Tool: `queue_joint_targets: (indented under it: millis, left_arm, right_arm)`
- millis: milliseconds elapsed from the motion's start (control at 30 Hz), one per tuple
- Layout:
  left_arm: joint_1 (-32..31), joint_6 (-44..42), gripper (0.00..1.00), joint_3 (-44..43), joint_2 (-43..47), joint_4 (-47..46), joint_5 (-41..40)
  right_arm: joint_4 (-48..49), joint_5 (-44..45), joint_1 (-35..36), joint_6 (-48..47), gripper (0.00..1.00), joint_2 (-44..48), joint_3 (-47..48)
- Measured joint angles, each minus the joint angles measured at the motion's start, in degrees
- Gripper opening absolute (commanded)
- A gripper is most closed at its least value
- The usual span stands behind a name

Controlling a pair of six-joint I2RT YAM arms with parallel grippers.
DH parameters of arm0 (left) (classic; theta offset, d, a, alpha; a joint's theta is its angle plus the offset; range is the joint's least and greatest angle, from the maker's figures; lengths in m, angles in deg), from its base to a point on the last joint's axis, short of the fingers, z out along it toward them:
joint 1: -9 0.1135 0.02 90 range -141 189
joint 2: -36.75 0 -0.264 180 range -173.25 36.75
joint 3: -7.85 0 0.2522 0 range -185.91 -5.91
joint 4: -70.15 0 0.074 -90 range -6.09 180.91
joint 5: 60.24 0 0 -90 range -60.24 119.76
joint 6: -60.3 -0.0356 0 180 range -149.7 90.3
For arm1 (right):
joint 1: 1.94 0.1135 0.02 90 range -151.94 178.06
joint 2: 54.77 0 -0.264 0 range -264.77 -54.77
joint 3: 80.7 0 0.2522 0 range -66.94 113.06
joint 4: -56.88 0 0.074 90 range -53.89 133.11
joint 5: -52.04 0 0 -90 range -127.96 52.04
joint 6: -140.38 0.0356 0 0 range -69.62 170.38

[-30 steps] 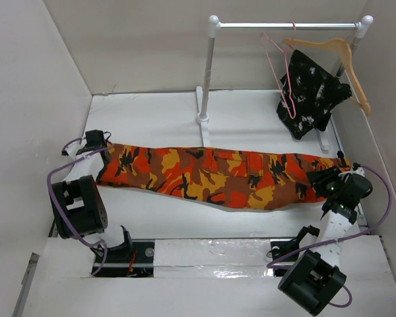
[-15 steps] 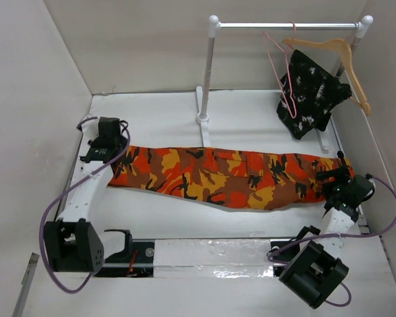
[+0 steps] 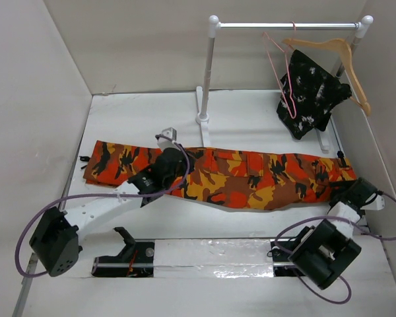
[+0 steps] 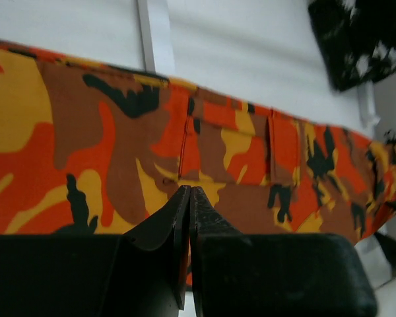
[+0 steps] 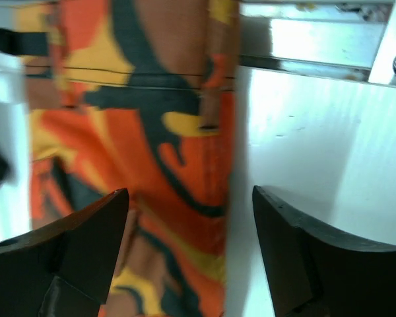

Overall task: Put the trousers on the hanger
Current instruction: Fold the trousers at the center of the board.

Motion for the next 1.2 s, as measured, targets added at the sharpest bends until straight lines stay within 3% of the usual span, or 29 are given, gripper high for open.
queue_joint_targets:
  millis: [167, 200, 233, 300, 367, 500, 633, 733, 933, 1100, 1200]
  left_arm:
    - [-8.07, -1.29, 0.00, 1.99, -3.85, -2.95, -3.48]
    - [-8.59, -1.42, 0.00, 2.40, -4.42, -3.74, -3.89]
    - [-8.85, -1.51, 0.00, 2.93, -4.90, -4.59, -4.24]
    - [-8.90, -1.62, 0.00, 4.13, -5.42, -5.70, -4.98]
    - [-8.87, -1.62, 0.00, 5.33, -5.44, -6.05, -5.75]
    - [-9.05, -1.75, 0.00, 7.10, -4.55, -5.53, -7.98]
    - [-9.25, -2.05, 0.01, 8.59, 0.26, -4.33, -10.49]
    - [-9.22, -2.38, 0.02, 9.75, 3.67, -4.59, -11.13]
    - [-10.95, -1.57, 0.02, 12.79, 0.81, -5.16, -11.02]
    - [-12.85, 0.90, 0.00, 15.98, -4.83, -5.64, -10.51]
    - [-15.21, 2.62, 0.00, 17.05, -6.93, -5.86, -10.84]
  right_arm:
    - [1.31, -0.04, -0.15, 0.50, 0.59, -9.84, 4.02]
    - [1.33, -0.31, -0.20, 0.50, 0.33, -11.98, 5.27]
    - [1.38, -0.66, -0.28, -0.02, 0.22, -13.29, 6.01]
    - [1.36, -1.16, -0.42, -0.17, 0.06, -14.16, 6.45]
    - [1.36, -1.55, 0.24, -1.11, 0.00, -12.41, 6.05]
    - [-0.24, -1.46, 7.65, -4.98, 0.00, 2.71, 3.80]
    - [-3.48, -1.99, 23.37, -7.67, 0.00, 23.43, 3.30]
    - [-6.86, -1.31, 37.44, -7.28, 0.00, 31.52, 4.02]
    - [-12.11, 5.09, 63.95, -4.33, 0.00, 24.52, 10.82]
    - [-14.80, 19.91, 89.96, -3.06, 0.00, 12.28, 24.44]
    - [-15.26, 25.97, 97.18, -3.80, 0.00, 6.99, 33.73]
